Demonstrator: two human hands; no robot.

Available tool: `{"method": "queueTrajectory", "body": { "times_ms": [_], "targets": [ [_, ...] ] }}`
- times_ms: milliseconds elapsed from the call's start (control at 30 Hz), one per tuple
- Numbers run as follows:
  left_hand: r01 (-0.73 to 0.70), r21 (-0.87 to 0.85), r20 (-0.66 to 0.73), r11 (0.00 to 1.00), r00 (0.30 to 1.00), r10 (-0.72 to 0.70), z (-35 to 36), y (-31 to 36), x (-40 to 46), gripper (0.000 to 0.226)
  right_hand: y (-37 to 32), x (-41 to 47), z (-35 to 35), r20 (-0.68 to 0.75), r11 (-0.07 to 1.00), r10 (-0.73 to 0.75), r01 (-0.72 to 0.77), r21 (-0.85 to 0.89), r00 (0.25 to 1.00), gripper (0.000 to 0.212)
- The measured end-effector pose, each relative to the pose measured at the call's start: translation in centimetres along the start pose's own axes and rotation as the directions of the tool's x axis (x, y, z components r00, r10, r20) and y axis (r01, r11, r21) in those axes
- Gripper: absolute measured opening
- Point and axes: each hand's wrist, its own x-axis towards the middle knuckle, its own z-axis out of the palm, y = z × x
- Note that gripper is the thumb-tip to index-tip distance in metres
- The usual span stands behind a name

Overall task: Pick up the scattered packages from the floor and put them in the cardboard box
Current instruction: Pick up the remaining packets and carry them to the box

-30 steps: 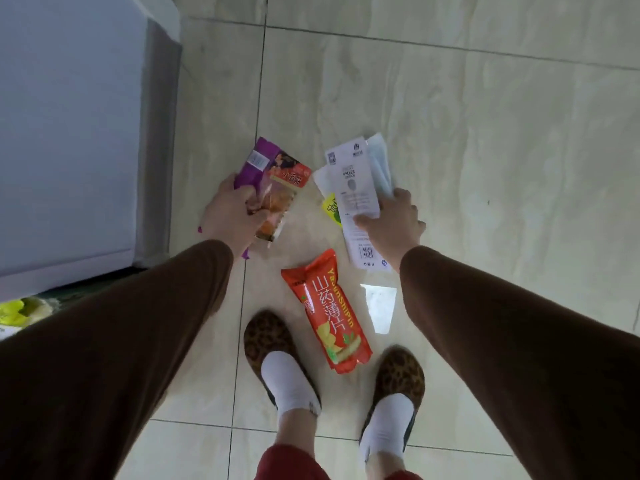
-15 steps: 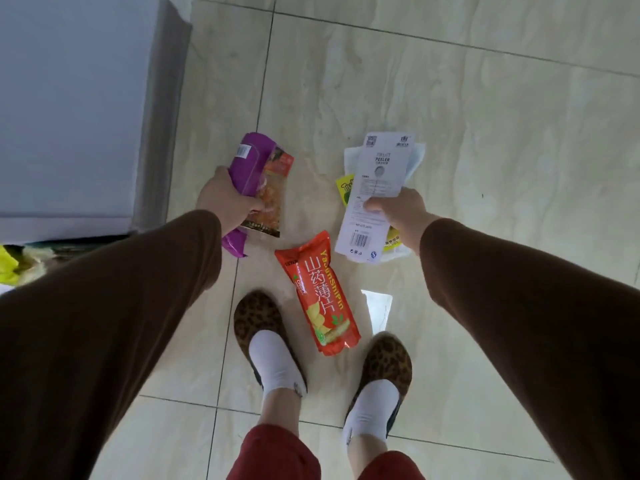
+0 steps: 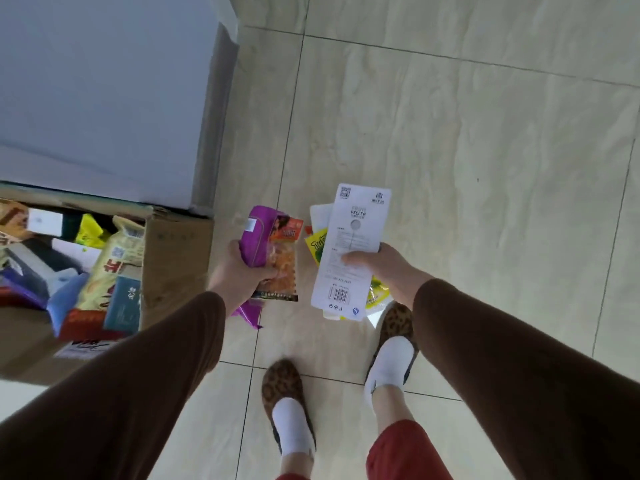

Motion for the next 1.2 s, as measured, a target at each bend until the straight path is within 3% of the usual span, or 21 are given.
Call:
{"method": "queueTrajectory", "body": {
  "times_ms": [67, 167, 267, 300, 400, 500, 667, 800, 1100, 1200],
  "targets": [
    [-0.008, -0.014, -0.003, 1.000, 1.000, 0.008, 0.7, -1.8, 0.3, 0.061, 4.4, 4.3, 1.3, -0.062, 0.998, -0.034, 0.030, -0.057, 0.998, 0.083],
    [-0.025, -0.050, -0.002, 0.998, 1.000, 0.025, 1.5, -4.2, 0.9, 0.060, 8.6, 9.2, 2.4, -0.084, 0.994, -0.091, 0.086, -0.064, 0.992, 0.078],
    [-0.020, -0.093, 0.017, 0.995, 1.000, 0.021, 2.1, -6.3, 1.8, 0.059, 8.3, 7.2, 4.7, -0.177, 0.992, -0.104, 0.090, -0.086, 0.979, 0.128],
    [-0.022, -0.096, 0.018, 0.995, 1.000, 0.024, 2.3, -7.0, 2.1, 0.059, 7.6, 6.0, 5.5, -0.231, 0.988, -0.110, 0.081, -0.132, 0.967, 0.131],
    [-0.037, -0.083, 0.004, 0.996, 0.999, 0.038, 2.5, -8.7, 2.6, 0.059, 6.7, 4.4, 7.2, -0.327, 0.968, -0.142, 0.063, -0.242, 0.934, 0.095],
    [-0.053, -0.081, 0.008, 0.995, 0.999, 0.054, 2.8, -9.7, 2.6, 0.062, 7.0, 4.6, 7.5, -0.349, 0.933, -0.262, 0.144, -0.330, 0.900, 0.067],
    [-0.026, -0.128, -0.029, 0.991, 0.999, 0.023, 2.7, -9.6, -0.2, 0.062, 6.5, 1.9, 6.0, -0.218, 0.983, -0.181, 0.174, -0.053, 0.959, 0.032],
    [-0.011, -0.172, -0.017, 0.985, 1.000, 0.009, 0.8, -8.5, -4.8, 0.061, 6.2, -4.0, 6.1, -0.180, 0.985, -0.170, 0.165, -0.039, 0.969, 0.030],
    [-0.006, -0.280, 0.052, 0.960, 0.998, 0.021, -6.7, -8.1, -17.6, 0.063, 3.7, -17.8, 9.9, -0.221, 0.976, -0.193, 0.165, -0.141, 0.956, 0.053],
    [-0.010, -0.280, 0.039, 0.960, 0.999, 0.022, -10.1, -9.9, -20.3, 0.062, 3.4, -20.1, 13.6, -0.272, 0.975, -0.189, 0.148, -0.165, 0.943, 0.086]
  ]
}}
